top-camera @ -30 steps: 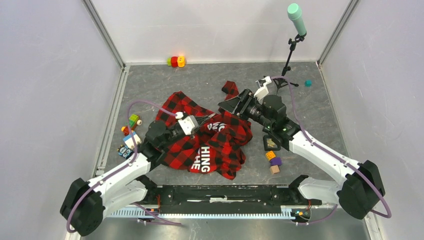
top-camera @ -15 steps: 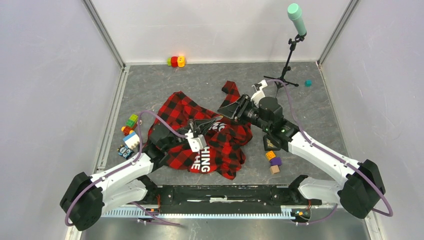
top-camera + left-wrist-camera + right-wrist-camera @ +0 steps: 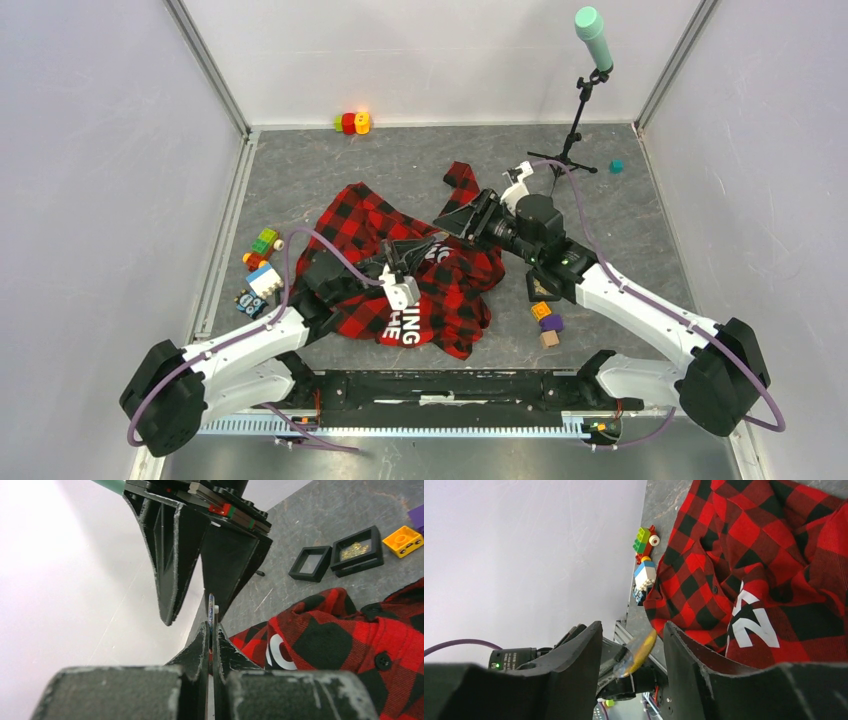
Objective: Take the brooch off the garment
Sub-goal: Adjust the brooch.
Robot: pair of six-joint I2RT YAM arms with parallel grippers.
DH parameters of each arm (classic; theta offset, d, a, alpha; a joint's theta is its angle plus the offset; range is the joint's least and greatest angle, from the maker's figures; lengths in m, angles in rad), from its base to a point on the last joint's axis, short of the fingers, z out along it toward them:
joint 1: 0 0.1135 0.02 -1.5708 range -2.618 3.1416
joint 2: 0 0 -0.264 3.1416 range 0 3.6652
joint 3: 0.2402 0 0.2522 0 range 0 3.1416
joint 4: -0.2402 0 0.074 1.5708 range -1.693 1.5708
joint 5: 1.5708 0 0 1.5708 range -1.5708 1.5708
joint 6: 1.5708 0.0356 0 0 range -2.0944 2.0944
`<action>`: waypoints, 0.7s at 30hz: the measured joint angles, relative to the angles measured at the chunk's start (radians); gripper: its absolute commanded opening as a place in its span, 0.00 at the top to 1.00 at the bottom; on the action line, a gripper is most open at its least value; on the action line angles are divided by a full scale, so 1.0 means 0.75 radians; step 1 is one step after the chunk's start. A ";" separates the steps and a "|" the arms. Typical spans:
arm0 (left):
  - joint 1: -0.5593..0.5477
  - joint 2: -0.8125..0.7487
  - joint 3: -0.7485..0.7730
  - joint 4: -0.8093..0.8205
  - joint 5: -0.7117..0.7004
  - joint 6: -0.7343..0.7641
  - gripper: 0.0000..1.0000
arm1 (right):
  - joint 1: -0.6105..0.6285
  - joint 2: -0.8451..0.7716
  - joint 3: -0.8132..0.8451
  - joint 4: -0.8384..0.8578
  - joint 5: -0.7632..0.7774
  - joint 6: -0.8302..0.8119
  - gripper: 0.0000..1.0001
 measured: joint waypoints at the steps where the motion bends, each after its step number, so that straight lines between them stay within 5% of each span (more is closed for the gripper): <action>1: -0.005 0.000 0.000 0.003 -0.015 0.008 0.98 | 0.001 0.000 0.000 -0.007 0.005 -0.002 0.49; 9: -0.013 0.002 0.000 -0.004 -0.074 0.072 0.95 | 0.001 0.000 0.000 -0.039 -0.002 0.004 0.81; 11: -0.017 0.007 0.000 -0.004 -0.076 0.086 0.79 | 0.000 0.000 0.000 -0.034 -0.001 0.014 0.97; 14: -0.022 0.014 0.000 -0.014 -0.074 0.100 0.47 | -0.002 0.000 -0.001 -0.020 0.004 0.024 1.00; 18: -0.023 0.014 0.001 -0.015 -0.092 0.008 0.28 | 0.000 -0.007 -0.028 0.008 0.001 -0.057 1.00; 21: -0.023 0.007 0.021 -0.045 -0.139 -0.175 0.24 | 0.000 -0.008 -0.044 0.024 -0.001 -0.169 1.00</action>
